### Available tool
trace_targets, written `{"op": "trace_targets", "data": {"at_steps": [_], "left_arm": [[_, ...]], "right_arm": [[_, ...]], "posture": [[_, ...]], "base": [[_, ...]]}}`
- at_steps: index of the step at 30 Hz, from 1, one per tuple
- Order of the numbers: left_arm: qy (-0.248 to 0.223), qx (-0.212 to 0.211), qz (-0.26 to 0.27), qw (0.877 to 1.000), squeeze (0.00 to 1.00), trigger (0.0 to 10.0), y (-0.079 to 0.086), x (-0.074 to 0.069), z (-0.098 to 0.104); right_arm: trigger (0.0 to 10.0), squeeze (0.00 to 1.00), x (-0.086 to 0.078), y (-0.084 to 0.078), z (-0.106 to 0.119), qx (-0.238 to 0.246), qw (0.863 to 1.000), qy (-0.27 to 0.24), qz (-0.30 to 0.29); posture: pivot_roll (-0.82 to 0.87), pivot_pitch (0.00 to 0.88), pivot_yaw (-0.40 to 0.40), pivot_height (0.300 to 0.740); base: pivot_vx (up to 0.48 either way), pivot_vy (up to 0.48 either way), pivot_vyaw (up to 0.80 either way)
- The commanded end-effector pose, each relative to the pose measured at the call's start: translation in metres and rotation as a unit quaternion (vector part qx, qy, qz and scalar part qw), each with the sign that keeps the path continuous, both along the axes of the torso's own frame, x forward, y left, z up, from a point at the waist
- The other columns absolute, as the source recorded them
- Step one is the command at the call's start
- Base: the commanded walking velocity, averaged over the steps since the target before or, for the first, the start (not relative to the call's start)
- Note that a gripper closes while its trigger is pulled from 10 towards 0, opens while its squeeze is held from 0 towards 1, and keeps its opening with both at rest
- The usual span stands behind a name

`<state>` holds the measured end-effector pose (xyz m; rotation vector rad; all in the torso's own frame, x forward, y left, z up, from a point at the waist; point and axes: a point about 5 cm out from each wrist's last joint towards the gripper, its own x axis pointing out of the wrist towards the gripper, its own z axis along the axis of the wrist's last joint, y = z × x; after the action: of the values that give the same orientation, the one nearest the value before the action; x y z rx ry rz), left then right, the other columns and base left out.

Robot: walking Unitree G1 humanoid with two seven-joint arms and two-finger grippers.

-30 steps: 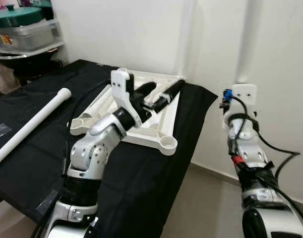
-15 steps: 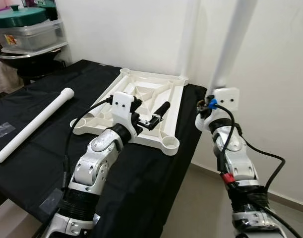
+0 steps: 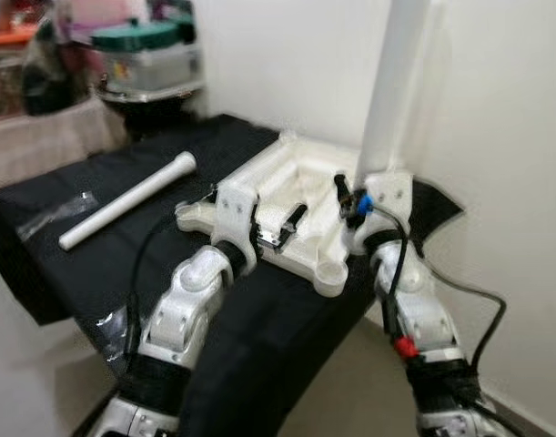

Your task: Building children table

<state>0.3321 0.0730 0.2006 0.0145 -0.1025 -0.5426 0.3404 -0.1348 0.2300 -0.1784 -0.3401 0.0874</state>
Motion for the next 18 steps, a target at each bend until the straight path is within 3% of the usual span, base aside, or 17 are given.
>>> {"op": "trace_targets", "data": {"at_steps": [1, 9, 18], "left_arm": [[0.003, 0.012, 0.016, 1.0, 0.0, 10.0, 0.0061, 0.0003, -0.0078], [-0.005, 0.007, 0.017, 1.0, 0.0, 10.0, -0.0027, -0.0003, -0.0053], [-0.008, 0.012, 0.021, 1.0, 0.0, 10.0, 0.0016, -0.0018, -0.0081]], "right_arm": [[10.0, 0.0, -0.0012, 0.0084, 0.0015, -0.008, 1.0, 0.003, 0.014], [10.0, 0.0, -0.0072, 0.0105, -0.0026, -0.018, 0.999, 0.009, 0.026], [10.0, 0.0, -0.0091, 0.0135, -0.0054, -0.017, 0.999, 0.017, 0.03]], "posture": [[0.03, 0.0, -0.035, 0.74], [0.04, 0.0, -0.04, 0.74], [0.04, 0.0, -0.037, 0.74]], "base": [[0.0, -0.472, 0.8], [0.0, -0.472, 0.8], [0.0, -0.474, 0.8]]}}
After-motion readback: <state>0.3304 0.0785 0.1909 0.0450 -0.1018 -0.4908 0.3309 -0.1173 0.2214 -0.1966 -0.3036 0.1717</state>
